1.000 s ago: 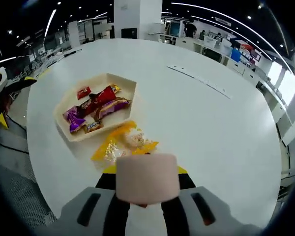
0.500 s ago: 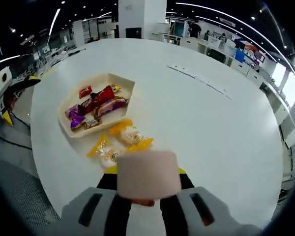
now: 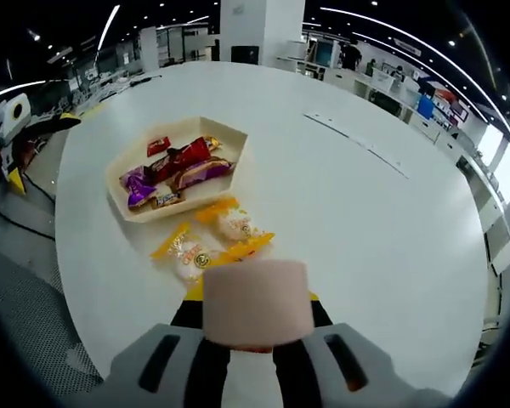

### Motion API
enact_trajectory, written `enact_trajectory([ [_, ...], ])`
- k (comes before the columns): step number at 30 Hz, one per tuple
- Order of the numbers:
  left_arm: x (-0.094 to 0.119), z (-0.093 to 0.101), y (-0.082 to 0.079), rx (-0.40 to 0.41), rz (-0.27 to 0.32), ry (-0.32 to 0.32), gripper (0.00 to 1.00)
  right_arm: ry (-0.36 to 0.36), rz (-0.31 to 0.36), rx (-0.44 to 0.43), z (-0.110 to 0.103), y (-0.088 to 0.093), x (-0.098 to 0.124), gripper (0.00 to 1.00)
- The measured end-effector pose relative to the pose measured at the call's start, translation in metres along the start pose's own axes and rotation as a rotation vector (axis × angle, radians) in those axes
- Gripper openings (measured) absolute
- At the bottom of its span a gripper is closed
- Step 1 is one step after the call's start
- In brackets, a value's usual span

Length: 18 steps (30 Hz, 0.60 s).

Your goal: Place the target food into the container with the food tongs after gripping and lifting it, then release it inside without dropping or visibly crushing the food.

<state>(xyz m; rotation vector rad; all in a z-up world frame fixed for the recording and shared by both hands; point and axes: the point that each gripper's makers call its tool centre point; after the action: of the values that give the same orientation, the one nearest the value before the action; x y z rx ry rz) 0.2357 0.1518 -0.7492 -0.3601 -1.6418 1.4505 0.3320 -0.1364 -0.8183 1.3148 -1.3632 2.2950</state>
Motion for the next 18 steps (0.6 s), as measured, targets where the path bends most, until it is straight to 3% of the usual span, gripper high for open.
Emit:
enact_trajectory([
  [6,0.0,0.001,-0.001,0.003,-0.001,0.002,0.99,-0.004,-0.004,0.012,0.002,-0.001,0.0,0.18],
  [18,-0.001,0.001,-0.001,-0.009,0.003,0.009,1.0,-0.001,0.022,0.03,0.028,-0.024,0.015,0.18],
])
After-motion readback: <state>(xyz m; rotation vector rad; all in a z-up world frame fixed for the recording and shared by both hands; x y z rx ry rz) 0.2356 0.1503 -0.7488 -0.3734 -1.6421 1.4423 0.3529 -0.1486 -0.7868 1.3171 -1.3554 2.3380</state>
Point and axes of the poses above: the point that each gripper's makers call its tool centre point, and the gripper's own axes: x roughly backward along the fingers, z roughly to its right, y roughly out of its underside, and after that the axes turned 9 degrees about y, right-handed
